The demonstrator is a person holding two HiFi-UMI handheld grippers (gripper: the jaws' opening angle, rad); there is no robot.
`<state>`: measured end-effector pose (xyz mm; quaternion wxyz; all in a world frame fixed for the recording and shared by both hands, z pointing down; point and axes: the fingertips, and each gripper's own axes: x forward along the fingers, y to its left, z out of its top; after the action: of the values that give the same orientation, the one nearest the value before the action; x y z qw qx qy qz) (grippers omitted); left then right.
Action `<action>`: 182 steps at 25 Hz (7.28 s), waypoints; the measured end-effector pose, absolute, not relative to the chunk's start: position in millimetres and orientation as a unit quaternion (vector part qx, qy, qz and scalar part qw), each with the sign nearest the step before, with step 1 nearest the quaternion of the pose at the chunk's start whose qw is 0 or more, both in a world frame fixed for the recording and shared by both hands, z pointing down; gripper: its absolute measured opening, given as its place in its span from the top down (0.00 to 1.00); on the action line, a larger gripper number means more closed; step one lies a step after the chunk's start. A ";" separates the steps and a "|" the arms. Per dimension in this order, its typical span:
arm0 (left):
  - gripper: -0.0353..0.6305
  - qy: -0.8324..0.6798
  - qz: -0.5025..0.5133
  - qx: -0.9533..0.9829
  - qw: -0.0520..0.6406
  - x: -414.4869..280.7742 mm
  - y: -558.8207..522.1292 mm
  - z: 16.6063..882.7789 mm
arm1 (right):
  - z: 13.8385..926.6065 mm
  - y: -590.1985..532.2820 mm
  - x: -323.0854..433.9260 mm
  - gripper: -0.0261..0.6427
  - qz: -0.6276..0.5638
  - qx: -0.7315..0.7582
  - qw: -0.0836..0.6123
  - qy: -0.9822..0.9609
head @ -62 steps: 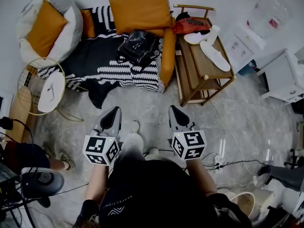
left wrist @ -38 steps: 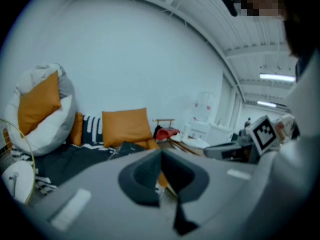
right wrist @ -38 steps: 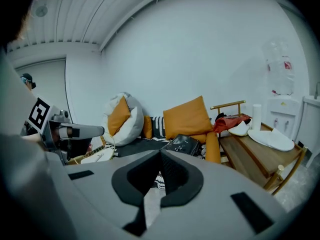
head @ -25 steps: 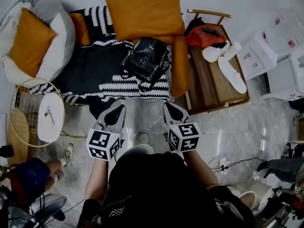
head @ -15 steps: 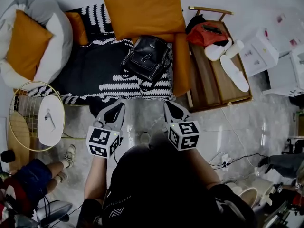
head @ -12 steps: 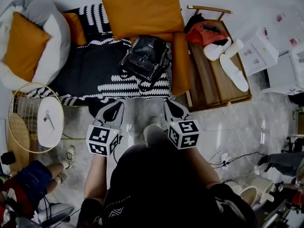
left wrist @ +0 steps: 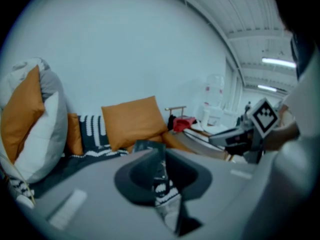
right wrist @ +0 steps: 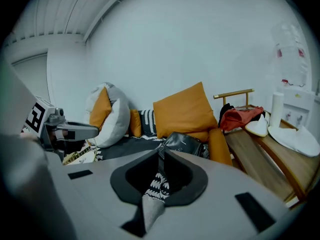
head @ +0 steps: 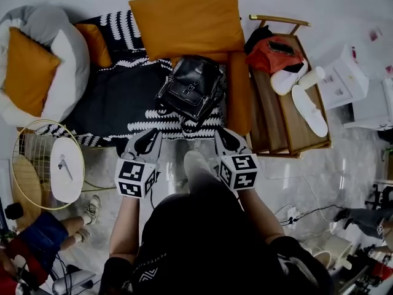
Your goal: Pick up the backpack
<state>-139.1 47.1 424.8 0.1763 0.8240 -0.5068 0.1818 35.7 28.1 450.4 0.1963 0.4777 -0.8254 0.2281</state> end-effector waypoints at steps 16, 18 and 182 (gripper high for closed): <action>0.74 -0.494 0.252 0.797 0.237 -147.8 -98.2 497.9 | 519.9 -106.9 55.3 0.83 0.291 0.493 0.226 -0.789; 0.73 -0.490 0.261 0.795 0.244 -145.4 -114.4 511.5 | 534.2 -120.1 59.0 0.82 0.304 0.495 0.231 -0.780; 0.89 -0.611 0.130 0.751 0.216 -259.2 -45.1 384.3 | 379.5 -109.4 -89.4 0.91 0.207 0.390 0.184 -0.878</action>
<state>-259.2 -45.1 384.3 0.2157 0.7508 -0.6108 0.1295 -89.4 -109.4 379.5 0.1842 0.3895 -0.8783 0.2072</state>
